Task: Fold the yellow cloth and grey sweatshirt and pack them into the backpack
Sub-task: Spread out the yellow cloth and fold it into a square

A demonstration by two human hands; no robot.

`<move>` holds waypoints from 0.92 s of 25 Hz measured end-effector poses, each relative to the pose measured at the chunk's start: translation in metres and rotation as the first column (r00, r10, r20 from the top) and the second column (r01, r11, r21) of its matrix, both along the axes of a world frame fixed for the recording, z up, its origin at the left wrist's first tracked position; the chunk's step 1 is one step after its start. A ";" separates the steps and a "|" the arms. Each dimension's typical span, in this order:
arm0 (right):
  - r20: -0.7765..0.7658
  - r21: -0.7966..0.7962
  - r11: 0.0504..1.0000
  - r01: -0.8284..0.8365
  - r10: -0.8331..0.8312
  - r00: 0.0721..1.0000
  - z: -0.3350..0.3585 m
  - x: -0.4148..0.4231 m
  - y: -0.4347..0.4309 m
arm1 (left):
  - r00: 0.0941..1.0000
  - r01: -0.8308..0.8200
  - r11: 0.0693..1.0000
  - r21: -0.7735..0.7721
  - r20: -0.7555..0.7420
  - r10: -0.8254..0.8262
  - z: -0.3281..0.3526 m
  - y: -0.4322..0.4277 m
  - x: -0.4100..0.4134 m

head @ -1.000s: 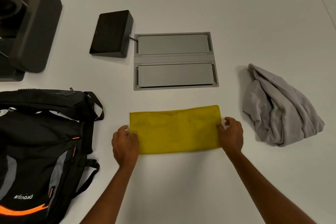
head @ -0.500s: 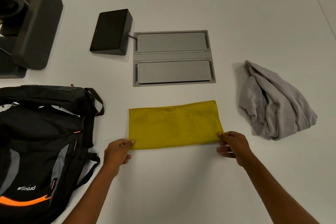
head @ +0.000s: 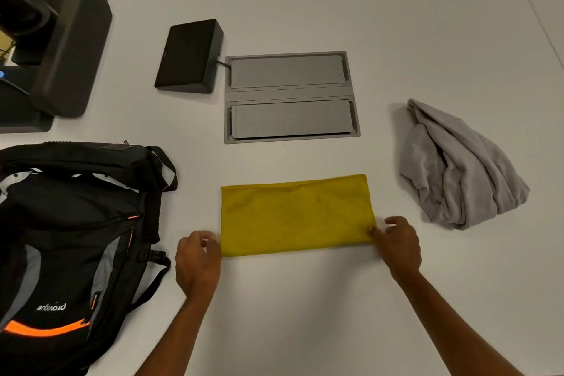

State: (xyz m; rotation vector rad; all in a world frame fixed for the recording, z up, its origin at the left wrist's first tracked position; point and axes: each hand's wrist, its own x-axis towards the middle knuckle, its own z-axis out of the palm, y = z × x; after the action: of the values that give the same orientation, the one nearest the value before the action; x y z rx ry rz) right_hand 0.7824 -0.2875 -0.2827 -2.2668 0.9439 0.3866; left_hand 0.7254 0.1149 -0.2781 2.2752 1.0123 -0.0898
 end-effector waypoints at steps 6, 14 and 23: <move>0.409 -0.366 0.785 -0.501 0.619 0.671 -0.009 -0.006 0.080 | 0.800 0.477 0.832 0.282 0.251 -0.544 -0.015 -0.068 0.030; 0.228 -0.446 0.451 -0.773 0.892 0.390 -0.065 0.029 0.162 | 0.656 0.682 0.607 0.407 0.026 -0.755 -0.078 -0.069 0.075; 0.136 -0.511 0.596 -0.619 0.768 0.626 -0.064 0.045 0.073 | 0.690 0.652 0.602 0.461 -0.031 -0.723 -0.075 -0.053 0.077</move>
State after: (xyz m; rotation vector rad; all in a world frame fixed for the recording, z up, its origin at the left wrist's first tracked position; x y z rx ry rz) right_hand 0.8272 -0.2143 -0.3466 -2.9308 -0.1518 0.0873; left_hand 0.8023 0.0623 -0.3532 2.9249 -0.0240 0.0049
